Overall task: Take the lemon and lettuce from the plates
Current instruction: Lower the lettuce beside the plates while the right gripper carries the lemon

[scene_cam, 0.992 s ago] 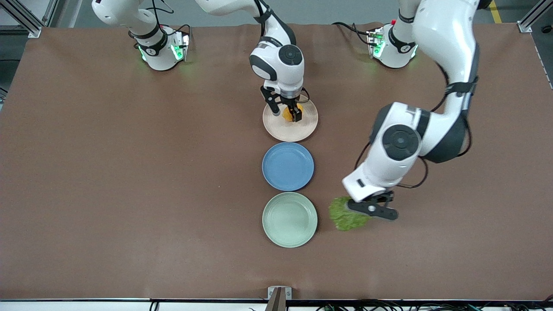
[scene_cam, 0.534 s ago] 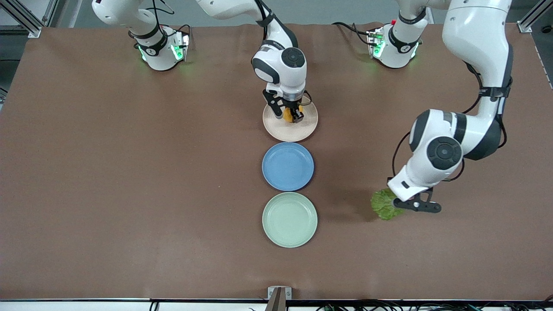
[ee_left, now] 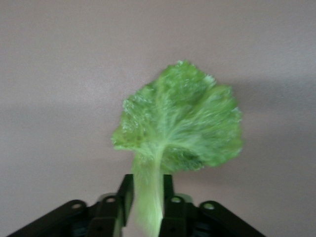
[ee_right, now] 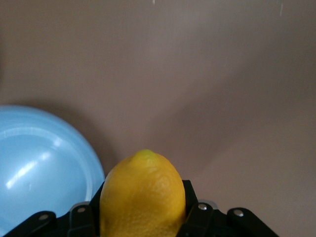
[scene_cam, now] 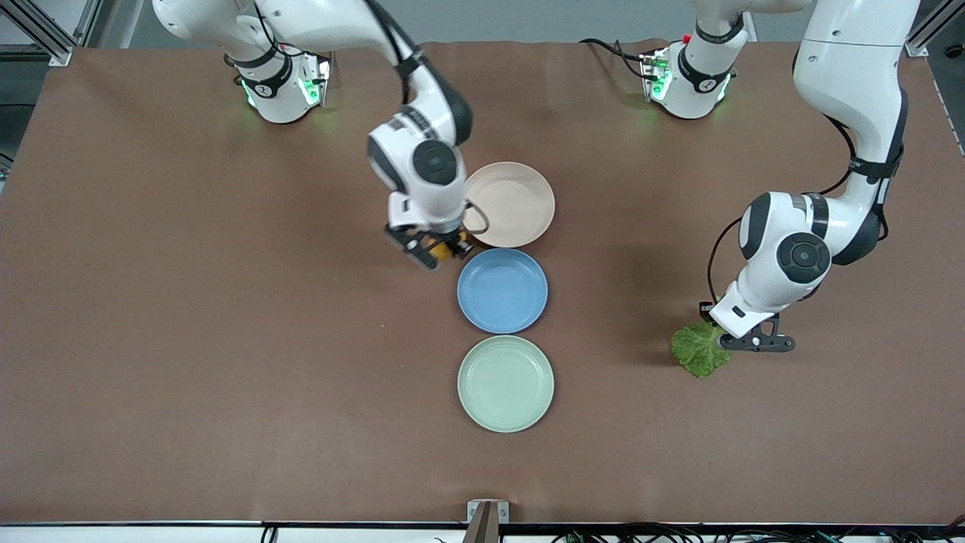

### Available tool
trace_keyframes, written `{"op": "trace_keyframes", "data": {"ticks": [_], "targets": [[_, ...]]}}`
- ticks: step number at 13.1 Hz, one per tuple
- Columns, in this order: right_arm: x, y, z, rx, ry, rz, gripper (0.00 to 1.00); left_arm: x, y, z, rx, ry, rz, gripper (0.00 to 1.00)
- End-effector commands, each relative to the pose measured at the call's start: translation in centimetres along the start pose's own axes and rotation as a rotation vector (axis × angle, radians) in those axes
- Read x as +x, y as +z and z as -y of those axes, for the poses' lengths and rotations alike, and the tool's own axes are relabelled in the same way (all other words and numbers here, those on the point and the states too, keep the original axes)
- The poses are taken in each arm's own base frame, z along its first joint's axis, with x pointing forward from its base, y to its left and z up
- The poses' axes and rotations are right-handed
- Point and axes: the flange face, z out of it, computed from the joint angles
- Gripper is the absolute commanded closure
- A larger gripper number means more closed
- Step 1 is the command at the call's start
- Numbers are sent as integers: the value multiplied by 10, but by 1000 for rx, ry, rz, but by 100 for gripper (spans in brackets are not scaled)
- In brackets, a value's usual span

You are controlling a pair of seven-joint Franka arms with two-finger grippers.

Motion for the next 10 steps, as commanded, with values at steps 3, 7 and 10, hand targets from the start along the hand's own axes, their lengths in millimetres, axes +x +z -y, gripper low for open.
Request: {"op": "trace_keyframes", "data": {"ticks": [3,7,10], "targets": [[150,2,-97,-4,-266,36,98,1,-111,14,3,-54,-115,0],[245,38,-183,34,-468,10,99,19,-224,61,33,-114,-120,0],[276,73,-215,41,-586,-14,100,10,-310,58,34,-112,-19,0]]}}
